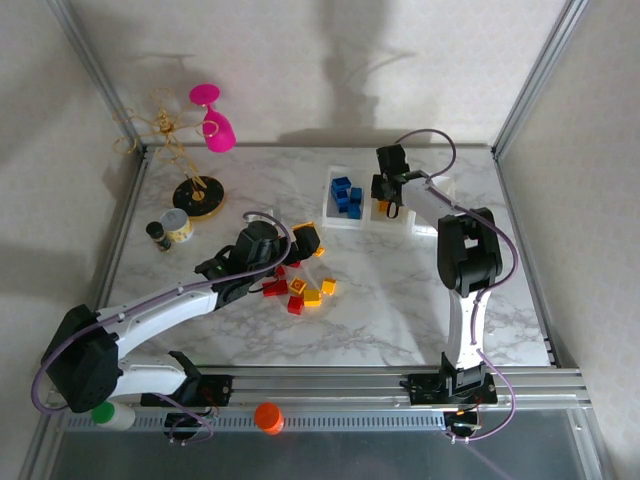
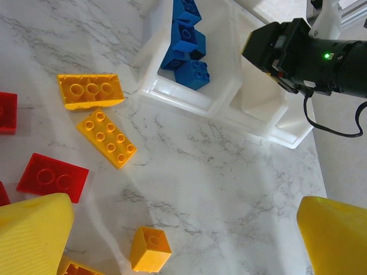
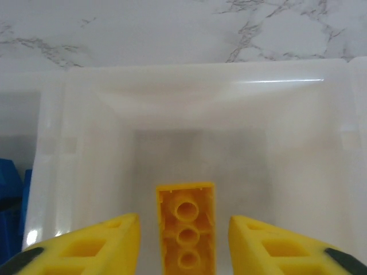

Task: Sort the legos into containers by color
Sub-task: Place the lego in the container, then pick up the lego from the center of the table.

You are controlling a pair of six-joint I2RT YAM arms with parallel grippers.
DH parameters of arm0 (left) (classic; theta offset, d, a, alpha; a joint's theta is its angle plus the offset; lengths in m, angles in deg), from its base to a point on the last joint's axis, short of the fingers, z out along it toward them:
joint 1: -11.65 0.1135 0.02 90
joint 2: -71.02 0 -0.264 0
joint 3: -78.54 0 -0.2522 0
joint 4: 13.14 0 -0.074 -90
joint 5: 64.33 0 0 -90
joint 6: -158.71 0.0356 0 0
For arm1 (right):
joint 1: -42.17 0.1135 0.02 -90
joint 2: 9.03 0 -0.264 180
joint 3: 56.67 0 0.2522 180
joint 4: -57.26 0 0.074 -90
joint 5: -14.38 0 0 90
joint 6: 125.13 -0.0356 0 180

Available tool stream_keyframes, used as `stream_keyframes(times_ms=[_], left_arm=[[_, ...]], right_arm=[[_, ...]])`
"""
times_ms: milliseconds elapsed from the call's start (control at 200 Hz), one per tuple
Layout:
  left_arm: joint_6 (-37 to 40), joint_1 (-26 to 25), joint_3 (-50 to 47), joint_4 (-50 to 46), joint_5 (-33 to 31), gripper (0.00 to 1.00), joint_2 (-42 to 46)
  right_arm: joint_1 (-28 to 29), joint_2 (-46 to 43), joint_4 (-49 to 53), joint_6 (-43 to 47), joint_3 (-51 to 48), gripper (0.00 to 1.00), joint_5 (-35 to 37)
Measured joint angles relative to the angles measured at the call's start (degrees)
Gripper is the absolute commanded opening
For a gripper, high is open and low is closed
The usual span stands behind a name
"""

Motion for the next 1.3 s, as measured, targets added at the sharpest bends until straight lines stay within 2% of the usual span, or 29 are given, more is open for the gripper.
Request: stream_keyframes(times_ms=[315,586,841,1086,1302], left_arm=[[0.17,0.00,0.11,0.02,0.02,1.00,-0.15],[0.17,0.00,0.11,-0.39,-0.02,1.00,1.33],[0.04,0.00,-2.71,-2.01,-1.36,1.00,8.48],[-0.96,0.00,-7.23,-5.42,-4.00,1.00,13.92],[-2.54,0.00,-10.16,-7.39,-6.19,1.00,18.03]], right_arm=[[-0.24,-1.22,0.04,0.37,-0.68,0.49,-1.44],[1.40,-12.70,0.09,-1.03,-7.34,0.51,-3.58],[10.84,-21.24,-0.79,-2.27,-17.75,0.55,-4.83],[20.63,-21.24,-0.81,-1.53,-22.03,0.63,-6.25],[24.87,-16.74,-1.49,1.53,-22.05,0.67,-8.87]])
